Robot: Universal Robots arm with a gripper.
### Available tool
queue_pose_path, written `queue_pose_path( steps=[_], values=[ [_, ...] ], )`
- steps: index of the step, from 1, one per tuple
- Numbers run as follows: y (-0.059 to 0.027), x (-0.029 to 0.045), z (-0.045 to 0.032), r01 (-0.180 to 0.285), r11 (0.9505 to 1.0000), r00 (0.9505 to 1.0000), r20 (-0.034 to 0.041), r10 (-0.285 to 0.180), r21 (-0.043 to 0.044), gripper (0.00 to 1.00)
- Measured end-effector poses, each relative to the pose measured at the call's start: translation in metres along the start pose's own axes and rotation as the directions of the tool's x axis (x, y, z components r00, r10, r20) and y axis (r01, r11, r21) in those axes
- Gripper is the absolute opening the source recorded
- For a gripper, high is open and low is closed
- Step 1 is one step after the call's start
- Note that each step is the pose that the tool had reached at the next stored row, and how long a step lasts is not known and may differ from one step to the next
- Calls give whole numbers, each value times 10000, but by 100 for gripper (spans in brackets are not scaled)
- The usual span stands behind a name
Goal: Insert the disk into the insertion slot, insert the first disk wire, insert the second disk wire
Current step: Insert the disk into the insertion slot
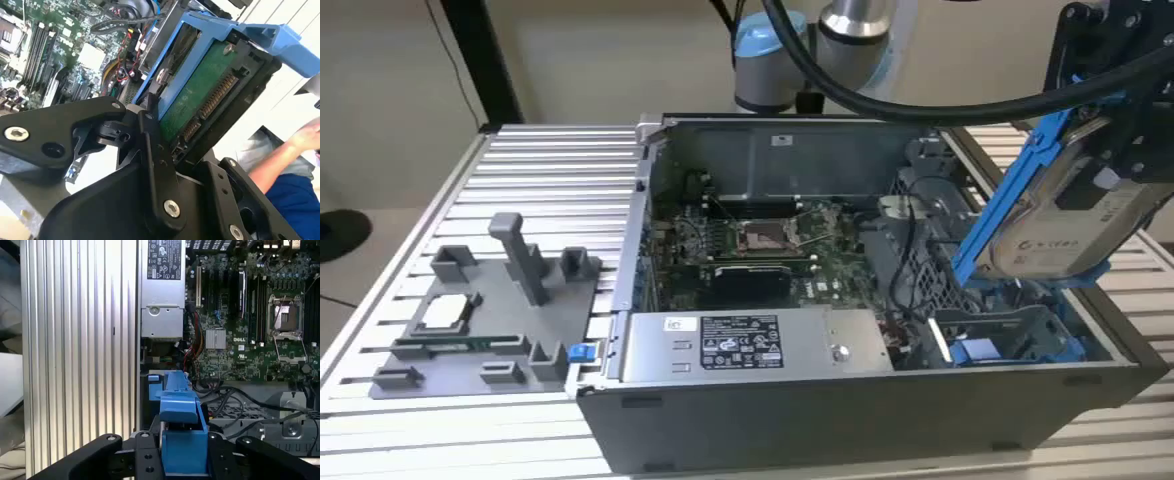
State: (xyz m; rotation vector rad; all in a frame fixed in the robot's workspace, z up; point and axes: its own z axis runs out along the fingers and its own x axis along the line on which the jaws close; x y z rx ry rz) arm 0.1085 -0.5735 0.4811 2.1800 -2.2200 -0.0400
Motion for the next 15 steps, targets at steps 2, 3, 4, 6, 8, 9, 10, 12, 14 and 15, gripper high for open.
queue_pose_path(
  steps=[2,3,4,6,8,9,10,12,14,15],
  values=[
    [0,0,0,0,10000,10000,0,0,0,0],
    [0,0,0,0,10000,10000,0,0,0,0],
    [0,0,0,1,10000,10000,0,-1,0,0],
    [0,0,0,0,10000,10000,0,0,0,0],
    [0,0,0,0,10000,10000,0,0,0,0],
    [0,0,0,0,10000,10000,0,0,0,0],
    [0,0,0,0,10000,10000,0,0,0,0],
    [0,0,1,0,10000,10000,-2,0,0,0],
    [-1,4,9,0,10000,10000,-2,0,0,0],
    [-3,14,16,0,10000,10000,-3,0,0,0]
  ],
)
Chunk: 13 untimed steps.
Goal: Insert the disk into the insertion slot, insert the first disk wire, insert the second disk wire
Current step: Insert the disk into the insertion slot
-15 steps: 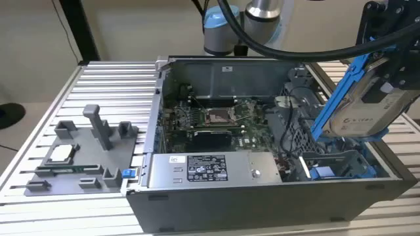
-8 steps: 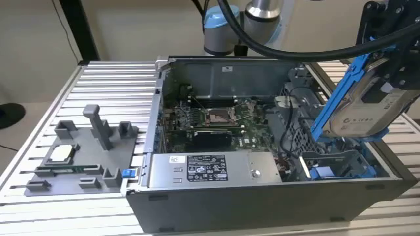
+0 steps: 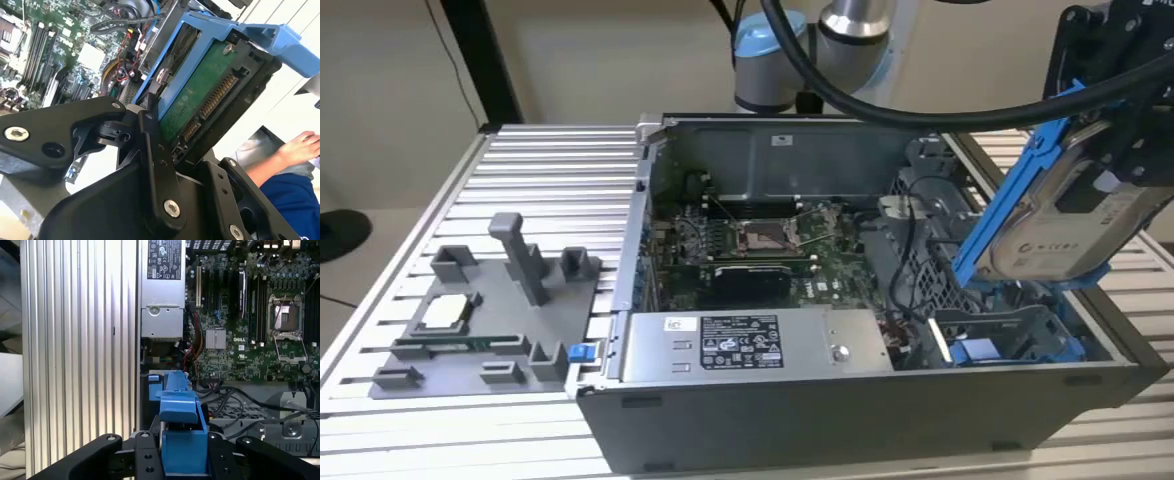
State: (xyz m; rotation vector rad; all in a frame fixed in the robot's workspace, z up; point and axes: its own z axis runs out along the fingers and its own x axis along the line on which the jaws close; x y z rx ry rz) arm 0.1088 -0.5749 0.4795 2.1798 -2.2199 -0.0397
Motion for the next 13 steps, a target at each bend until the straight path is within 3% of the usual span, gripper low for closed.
queue_pose_path(
  steps=[6,13],
  values=[
    [-7,104,53,-99,10000,10000,7,99,-1,0],
    [-30,116,134,-371,9993,9993,16,371,-2,0]
  ],
)
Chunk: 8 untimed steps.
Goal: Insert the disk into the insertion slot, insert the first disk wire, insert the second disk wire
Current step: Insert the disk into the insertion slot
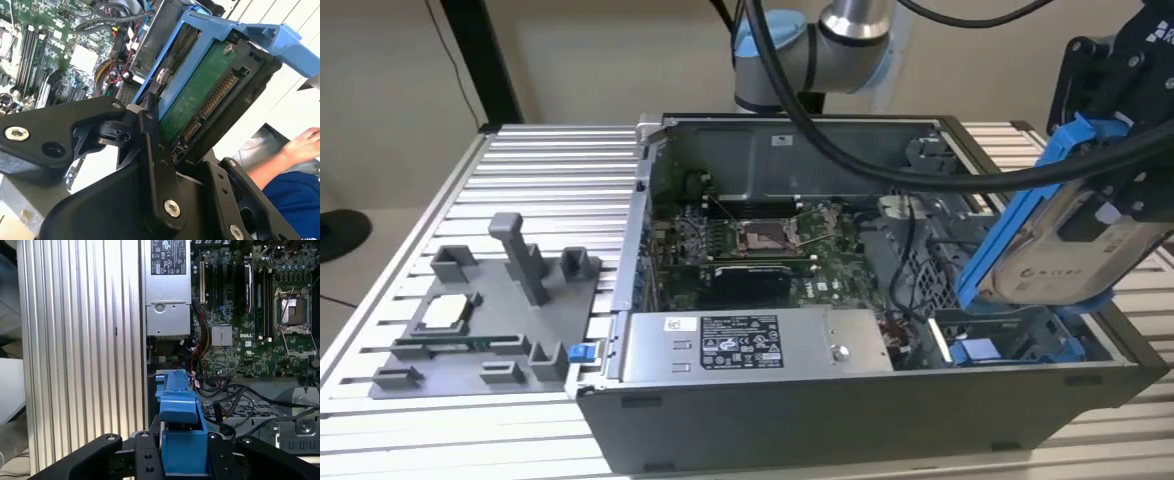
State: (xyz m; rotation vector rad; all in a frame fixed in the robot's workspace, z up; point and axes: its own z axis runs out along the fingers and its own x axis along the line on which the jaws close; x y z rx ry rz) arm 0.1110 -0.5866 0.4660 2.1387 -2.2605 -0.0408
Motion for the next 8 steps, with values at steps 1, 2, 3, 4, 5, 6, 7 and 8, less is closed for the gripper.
queue_pose_path(
  steps=[1,2,3,4,5,6,7,8],
  values=[
    [-5,0,12,0,10000,10000,1,0,0,0],
    [-9,0,22,2,10000,10000,1,-2,0,0],
    [-15,-1,35,18,10000,10000,1,-18,0,0],
    [-21,-1,46,45,10000,10000,0,-45,0,0],
    [-28,-2,59,82,10000,10000,-2,-82,0,0],
    [-34,-2,72,127,9999,9999,-3,-127,0,0],
    [-38,-3,89,184,9998,9998,-6,-184,0,0],
    [-40,-4,103,235,9997,9997,-10,-235,0,0]
  ],
)
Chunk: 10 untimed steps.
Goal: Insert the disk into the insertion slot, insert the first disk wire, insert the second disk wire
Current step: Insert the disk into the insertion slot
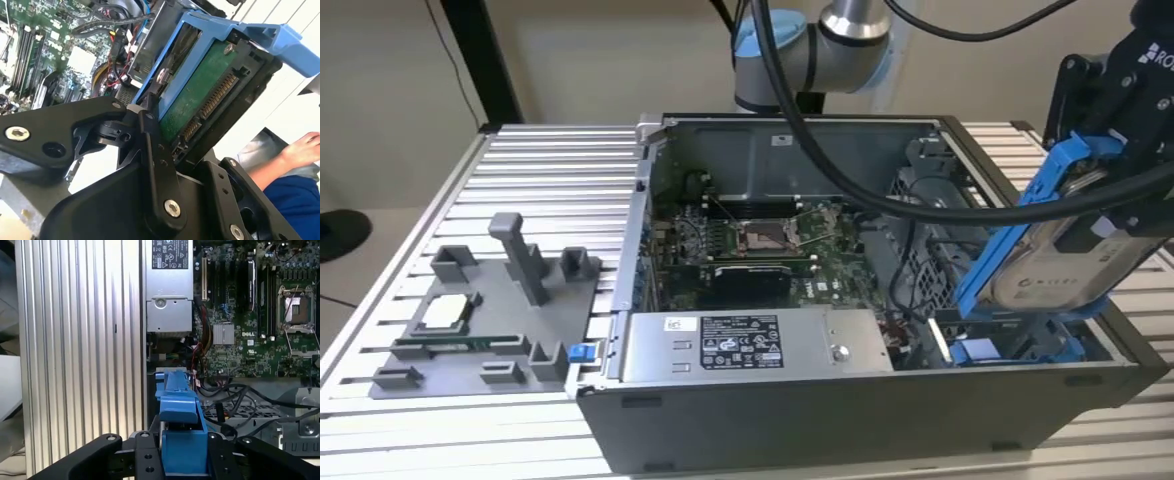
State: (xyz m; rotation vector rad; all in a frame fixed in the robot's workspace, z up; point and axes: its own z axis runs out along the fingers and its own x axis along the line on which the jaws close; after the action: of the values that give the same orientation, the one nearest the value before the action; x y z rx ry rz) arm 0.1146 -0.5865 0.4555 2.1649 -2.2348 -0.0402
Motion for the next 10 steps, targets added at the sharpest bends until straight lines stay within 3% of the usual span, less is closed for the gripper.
queue_pose_path(
  steps=[10],
  values=[
    [-25,-46,142,167,9999,9999,-3,-167,4,0]
  ],
)
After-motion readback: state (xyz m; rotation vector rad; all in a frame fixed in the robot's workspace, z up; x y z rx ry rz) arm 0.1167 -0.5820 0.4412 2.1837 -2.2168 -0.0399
